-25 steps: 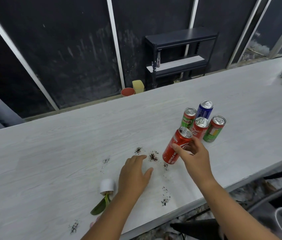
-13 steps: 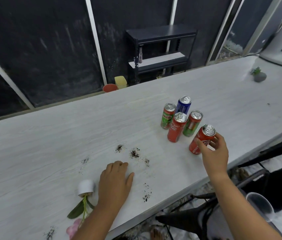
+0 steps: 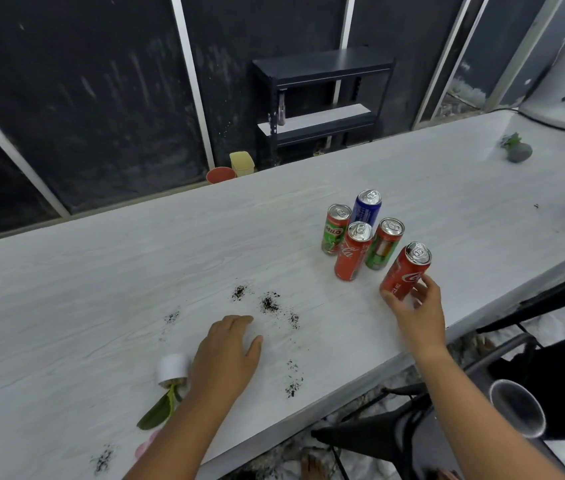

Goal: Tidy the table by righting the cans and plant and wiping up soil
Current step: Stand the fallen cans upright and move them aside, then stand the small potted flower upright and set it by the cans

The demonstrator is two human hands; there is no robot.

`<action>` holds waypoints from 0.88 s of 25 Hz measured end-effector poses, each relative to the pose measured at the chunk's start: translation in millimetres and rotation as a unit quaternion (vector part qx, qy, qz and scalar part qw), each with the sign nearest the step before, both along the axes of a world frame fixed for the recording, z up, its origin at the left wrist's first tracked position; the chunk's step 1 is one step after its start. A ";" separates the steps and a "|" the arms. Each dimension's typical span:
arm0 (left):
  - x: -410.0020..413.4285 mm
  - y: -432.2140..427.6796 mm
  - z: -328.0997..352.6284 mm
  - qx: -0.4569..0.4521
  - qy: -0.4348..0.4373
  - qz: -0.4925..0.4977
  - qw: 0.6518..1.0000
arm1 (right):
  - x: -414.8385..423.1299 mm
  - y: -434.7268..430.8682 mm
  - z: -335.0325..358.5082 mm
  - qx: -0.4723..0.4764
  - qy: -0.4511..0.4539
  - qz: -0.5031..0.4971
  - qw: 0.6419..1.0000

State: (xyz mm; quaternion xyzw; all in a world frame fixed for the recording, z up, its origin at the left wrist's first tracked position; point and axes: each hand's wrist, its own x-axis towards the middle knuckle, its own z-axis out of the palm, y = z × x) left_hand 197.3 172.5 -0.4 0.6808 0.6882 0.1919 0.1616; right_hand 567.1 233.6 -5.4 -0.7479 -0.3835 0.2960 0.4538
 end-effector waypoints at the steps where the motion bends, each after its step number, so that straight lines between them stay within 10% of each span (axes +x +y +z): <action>1: -5.6 0.4 6.5 0.010 -0.015 0.005 1.000 | -5.7 -10.2 -6.1 -0.008 -0.015 -0.018 1.000; 7: -79.6 0.8 33.3 0.052 -0.054 0.108 0.991 | -78.1 -63.2 -21.5 0.021 -0.140 0.062 0.988; 14: -184.5 -10.1 5.3 -0.006 -0.001 0.191 0.982 | -174.5 -60.1 5.5 0.068 -0.041 0.259 0.963; 22: -218.8 -32.0 -26.4 0.046 0.079 0.179 0.980 | -285.2 -56.2 34.6 0.025 -0.036 0.596 0.802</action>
